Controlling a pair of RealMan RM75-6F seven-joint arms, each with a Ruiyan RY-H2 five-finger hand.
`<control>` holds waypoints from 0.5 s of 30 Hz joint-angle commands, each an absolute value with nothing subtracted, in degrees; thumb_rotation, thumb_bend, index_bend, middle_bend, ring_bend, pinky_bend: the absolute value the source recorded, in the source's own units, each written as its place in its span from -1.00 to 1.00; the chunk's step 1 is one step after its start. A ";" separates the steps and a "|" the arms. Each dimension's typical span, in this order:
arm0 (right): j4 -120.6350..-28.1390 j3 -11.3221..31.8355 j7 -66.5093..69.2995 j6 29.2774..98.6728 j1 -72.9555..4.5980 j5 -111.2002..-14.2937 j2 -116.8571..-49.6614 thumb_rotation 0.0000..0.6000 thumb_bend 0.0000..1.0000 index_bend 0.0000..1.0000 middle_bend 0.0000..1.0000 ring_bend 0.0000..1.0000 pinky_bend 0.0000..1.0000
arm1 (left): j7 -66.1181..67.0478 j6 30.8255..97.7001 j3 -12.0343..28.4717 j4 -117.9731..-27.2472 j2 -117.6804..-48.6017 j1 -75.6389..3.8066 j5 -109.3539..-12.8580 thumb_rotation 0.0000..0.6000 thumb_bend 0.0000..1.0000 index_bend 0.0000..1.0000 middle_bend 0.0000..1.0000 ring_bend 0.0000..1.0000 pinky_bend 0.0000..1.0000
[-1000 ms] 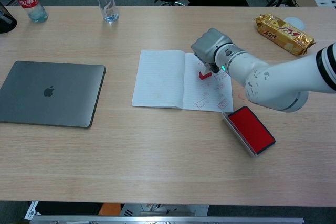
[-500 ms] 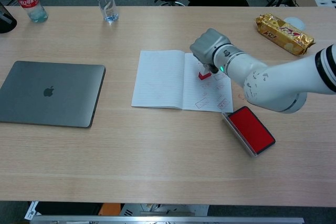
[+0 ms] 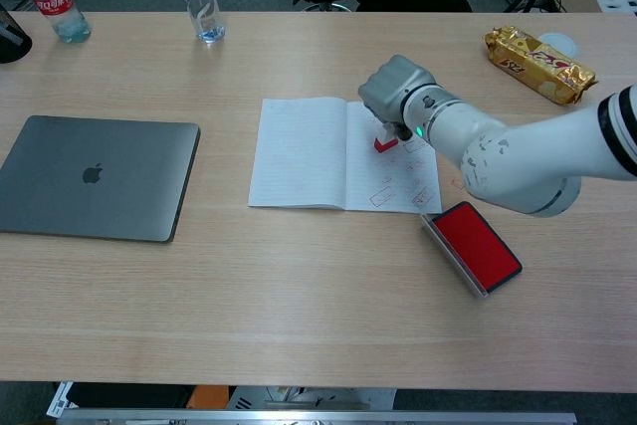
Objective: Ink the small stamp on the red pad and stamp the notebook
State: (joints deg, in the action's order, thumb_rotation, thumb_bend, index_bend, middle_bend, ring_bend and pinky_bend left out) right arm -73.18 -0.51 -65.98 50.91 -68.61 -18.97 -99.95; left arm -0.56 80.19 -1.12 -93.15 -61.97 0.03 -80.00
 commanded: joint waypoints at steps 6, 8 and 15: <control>-80.19 1.54 -62.77 52.86 -67.84 -21.20 -93.89 1.00 -0.08 0.75 0.38 0.02 -0.24 | 0.21 80.54 -1.10 -94.37 -61.42 -0.12 -80.66 1.00 -0.58 -1.00 -1.00 -0.94 -0.82; -81.75 2.01 -62.20 53.12 -67.89 -21.64 -92.76 1.00 -0.08 0.75 0.38 0.02 -0.24 | 0.54 80.64 -1.12 -94.75 -61.29 -0.16 -80.86 1.00 -0.58 -1.00 -1.00 -0.94 -0.82; -84.52 2.16 -61.90 53.13 -68.56 -21.96 -91.85 1.00 -0.08 0.75 0.38 0.02 -0.24 | 0.73 80.77 -1.23 -95.63 -60.67 -0.13 -81.07 1.00 -0.57 -1.00 -1.00 -0.94 -0.82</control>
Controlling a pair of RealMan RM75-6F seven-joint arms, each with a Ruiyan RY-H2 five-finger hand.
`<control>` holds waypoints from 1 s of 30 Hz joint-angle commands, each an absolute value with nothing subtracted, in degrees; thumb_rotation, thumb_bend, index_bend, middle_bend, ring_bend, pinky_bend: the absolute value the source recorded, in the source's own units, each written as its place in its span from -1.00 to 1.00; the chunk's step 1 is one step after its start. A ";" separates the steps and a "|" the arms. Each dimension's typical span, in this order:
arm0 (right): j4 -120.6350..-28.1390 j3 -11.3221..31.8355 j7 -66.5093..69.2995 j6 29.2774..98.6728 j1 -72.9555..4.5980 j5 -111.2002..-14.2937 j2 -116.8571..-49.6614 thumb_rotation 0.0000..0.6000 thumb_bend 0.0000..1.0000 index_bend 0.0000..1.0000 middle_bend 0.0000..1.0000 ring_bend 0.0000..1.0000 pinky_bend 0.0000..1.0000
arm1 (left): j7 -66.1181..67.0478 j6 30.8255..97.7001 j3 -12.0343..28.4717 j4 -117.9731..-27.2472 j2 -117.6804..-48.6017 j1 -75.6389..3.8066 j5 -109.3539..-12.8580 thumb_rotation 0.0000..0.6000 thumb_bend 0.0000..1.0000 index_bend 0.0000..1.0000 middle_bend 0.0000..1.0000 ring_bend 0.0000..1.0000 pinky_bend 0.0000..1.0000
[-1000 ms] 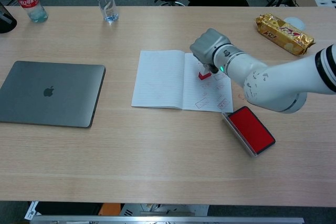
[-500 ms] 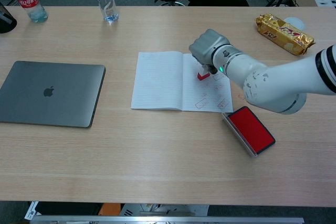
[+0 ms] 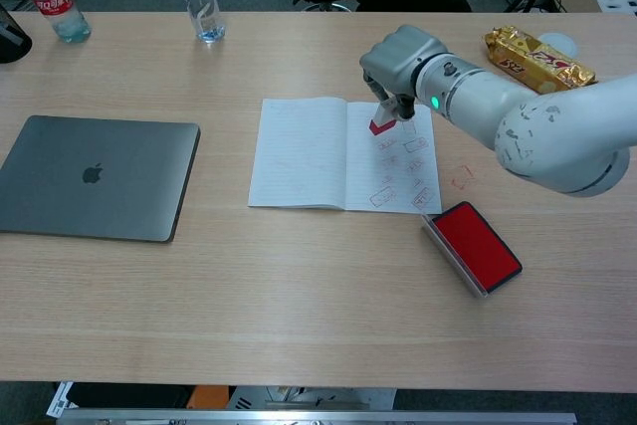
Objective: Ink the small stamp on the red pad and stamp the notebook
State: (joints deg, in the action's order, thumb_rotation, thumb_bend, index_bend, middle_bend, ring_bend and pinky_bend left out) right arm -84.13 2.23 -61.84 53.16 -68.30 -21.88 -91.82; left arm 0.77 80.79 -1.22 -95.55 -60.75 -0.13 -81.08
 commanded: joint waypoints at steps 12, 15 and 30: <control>-82.22 0.43 -64.73 52.81 -70.84 -21.31 -96.79 1.00 -0.08 0.76 0.39 0.02 -0.24 | 0.43 80.60 -1.43 -95.40 -60.58 0.06 -80.78 1.00 -0.58 -1.00 -1.00 -0.94 -0.82; -80.99 0.05 -65.10 52.63 -71.02 -20.81 -97.63 1.00 -0.08 0.76 0.39 0.02 -0.24 | 0.19 80.59 -1.49 -95.19 -60.55 0.22 -80.57 1.00 -0.58 -1.00 -1.00 -0.94 -0.82; -76.96 -0.98 -65.95 51.53 -71.39 -20.43 -100.80 1.00 -0.08 0.79 0.40 0.02 -0.24 | -0.74 80.11 -1.49 -94.20 -60.91 0.31 -80.13 1.00 -0.58 -1.00 -1.00 -0.94 -0.82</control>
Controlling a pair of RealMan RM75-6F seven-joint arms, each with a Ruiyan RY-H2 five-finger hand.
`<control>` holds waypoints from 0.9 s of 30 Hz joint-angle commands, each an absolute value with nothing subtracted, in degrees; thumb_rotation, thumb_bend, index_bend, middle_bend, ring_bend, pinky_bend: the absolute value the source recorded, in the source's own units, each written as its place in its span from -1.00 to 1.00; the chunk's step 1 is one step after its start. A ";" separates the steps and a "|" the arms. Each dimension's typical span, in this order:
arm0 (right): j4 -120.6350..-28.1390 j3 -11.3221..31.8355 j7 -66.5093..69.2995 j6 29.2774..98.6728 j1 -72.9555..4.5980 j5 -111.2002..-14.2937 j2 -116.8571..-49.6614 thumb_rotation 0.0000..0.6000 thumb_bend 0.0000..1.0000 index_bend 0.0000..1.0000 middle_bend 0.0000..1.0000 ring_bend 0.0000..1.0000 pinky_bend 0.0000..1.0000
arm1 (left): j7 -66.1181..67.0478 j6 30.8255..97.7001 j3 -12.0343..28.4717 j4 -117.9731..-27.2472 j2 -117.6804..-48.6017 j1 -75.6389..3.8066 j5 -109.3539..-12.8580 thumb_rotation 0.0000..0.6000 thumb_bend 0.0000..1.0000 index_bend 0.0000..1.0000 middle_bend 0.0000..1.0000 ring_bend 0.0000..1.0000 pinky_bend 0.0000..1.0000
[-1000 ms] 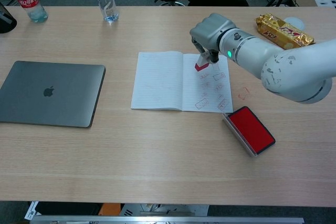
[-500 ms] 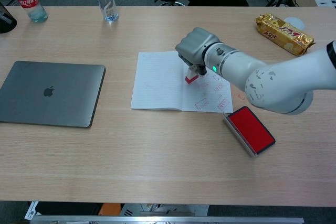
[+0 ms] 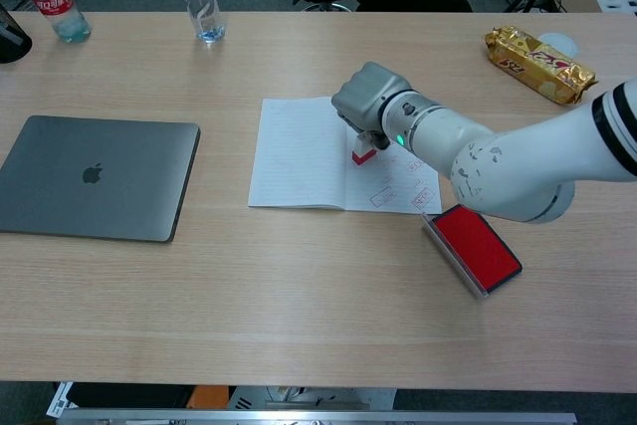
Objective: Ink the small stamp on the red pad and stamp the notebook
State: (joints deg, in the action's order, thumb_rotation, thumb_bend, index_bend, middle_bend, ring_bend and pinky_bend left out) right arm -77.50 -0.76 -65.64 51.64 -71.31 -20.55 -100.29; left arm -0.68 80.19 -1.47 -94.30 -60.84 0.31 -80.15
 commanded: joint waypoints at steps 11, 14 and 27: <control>-75.32 -1.39 -66.67 51.48 -71.23 -20.50 -102.06 1.00 -0.07 0.82 0.42 0.04 -0.24 | -1.10 80.08 -1.46 -93.68 -61.13 0.37 -80.12 1.00 -0.58 -1.00 -1.00 -0.94 -0.82; -75.05 -1.56 -66.96 51.44 -71.16 -20.53 -102.34 1.00 -0.07 0.82 0.42 0.05 -0.24 | -1.12 80.05 -1.49 -93.65 -61.14 0.42 -80.09 1.00 -0.58 -1.00 -1.00 -0.94 -0.82; -74.73 -1.68 -68.42 51.66 -71.31 -20.62 -103.16 1.00 -0.07 0.84 0.43 0.06 -0.24 | -1.30 80.17 -1.51 -93.52 -61.18 0.60 -80.11 1.00 -0.58 -1.00 -1.00 -0.94 -0.82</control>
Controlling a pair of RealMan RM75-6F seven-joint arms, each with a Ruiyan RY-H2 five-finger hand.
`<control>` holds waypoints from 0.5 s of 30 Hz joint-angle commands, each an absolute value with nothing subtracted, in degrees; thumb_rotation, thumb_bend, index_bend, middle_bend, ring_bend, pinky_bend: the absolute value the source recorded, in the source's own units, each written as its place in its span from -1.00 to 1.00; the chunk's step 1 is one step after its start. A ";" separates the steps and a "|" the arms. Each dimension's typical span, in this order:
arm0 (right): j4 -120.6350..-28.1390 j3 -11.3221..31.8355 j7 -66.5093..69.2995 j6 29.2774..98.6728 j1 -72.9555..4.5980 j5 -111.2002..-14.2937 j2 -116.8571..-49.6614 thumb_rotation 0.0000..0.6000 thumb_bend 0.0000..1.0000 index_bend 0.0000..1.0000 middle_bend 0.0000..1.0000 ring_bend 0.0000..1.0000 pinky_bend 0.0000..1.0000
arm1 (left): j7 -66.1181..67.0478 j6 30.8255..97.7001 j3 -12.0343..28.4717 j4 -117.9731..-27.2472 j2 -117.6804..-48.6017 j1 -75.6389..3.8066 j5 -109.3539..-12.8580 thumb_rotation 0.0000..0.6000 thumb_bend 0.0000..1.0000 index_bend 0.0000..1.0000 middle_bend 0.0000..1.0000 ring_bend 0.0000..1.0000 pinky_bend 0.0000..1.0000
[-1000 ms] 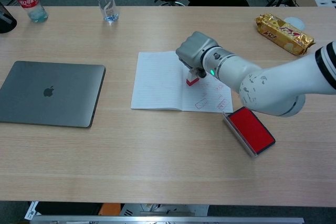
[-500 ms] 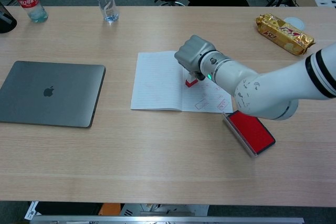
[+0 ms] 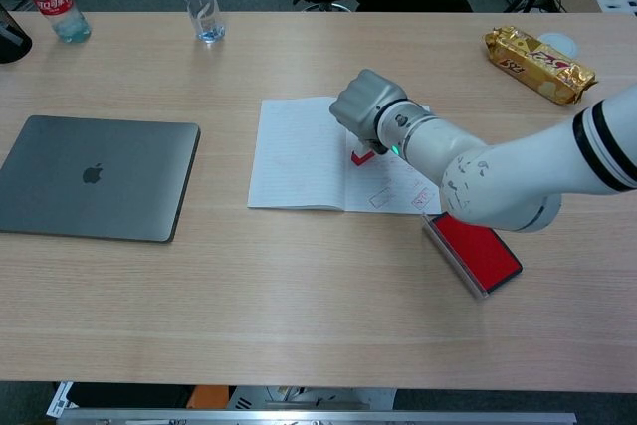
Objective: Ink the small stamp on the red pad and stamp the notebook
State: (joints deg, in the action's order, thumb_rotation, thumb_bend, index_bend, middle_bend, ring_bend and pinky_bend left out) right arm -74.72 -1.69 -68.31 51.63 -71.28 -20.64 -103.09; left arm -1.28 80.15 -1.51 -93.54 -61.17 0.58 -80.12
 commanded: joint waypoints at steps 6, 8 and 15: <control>-74.48 -1.72 -68.97 51.65 -71.31 -20.58 -103.58 1.00 -0.07 0.84 0.43 0.06 -0.24 | -1.38 80.19 -1.51 -93.38 -61.21 0.69 -80.06 1.00 -0.58 -1.00 -1.00 -0.94 -0.82; -74.40 -1.72 -69.09 51.62 -71.30 -20.60 -103.67 1.00 -0.07 0.85 0.43 0.07 -0.24 | -1.44 80.22 -1.51 -93.36 -61.23 0.72 -80.05 1.00 -0.58 -1.00 -1.00 -0.94 -0.82; -74.31 -1.66 -69.39 51.69 -71.20 -20.60 -103.79 1.00 -0.07 0.86 0.44 0.07 -0.24 | -1.49 80.17 -1.52 -93.24 -61.27 0.76 -80.03 1.00 -0.57 -1.00 -1.00 -0.94 -0.82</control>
